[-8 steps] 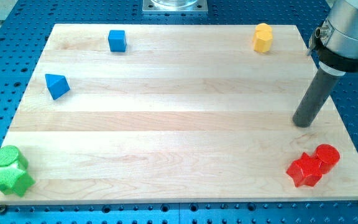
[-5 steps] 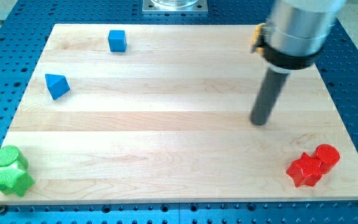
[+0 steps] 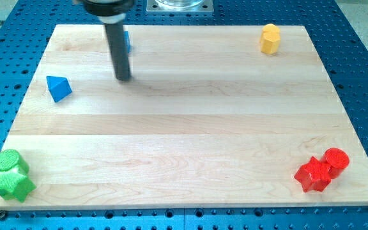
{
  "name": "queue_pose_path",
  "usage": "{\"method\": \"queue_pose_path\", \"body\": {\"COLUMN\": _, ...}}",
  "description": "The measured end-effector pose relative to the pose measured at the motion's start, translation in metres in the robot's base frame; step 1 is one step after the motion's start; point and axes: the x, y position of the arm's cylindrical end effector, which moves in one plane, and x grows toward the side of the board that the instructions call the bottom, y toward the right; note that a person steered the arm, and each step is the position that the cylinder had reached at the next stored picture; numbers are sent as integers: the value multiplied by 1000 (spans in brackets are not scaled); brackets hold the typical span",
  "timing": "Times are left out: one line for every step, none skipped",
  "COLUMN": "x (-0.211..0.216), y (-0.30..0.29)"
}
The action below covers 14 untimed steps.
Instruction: Place the blue triangle at the center of the board
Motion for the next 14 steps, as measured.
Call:
{"method": "queue_pose_path", "body": {"x": -15, "y": -59}}
{"method": "queue_pose_path", "body": {"x": -14, "y": -109}}
{"method": "queue_pose_path", "body": {"x": 16, "y": -162}}
{"method": "queue_pose_path", "body": {"x": 69, "y": -143}}
{"method": "queue_pose_path", "body": {"x": 86, "y": -109}}
{"method": "queue_pose_path", "body": {"x": 50, "y": -115}}
{"method": "queue_pose_path", "body": {"x": 22, "y": -114}}
{"method": "queue_pose_path", "body": {"x": 24, "y": -29}}
{"method": "queue_pose_path", "body": {"x": 33, "y": 55}}
{"method": "queue_pose_path", "body": {"x": -30, "y": 5}}
{"method": "queue_pose_path", "body": {"x": -11, "y": -68}}
{"method": "queue_pose_path", "body": {"x": 43, "y": -64}}
{"method": "queue_pose_path", "body": {"x": 79, "y": -6}}
{"method": "queue_pose_path", "body": {"x": 82, "y": 54}}
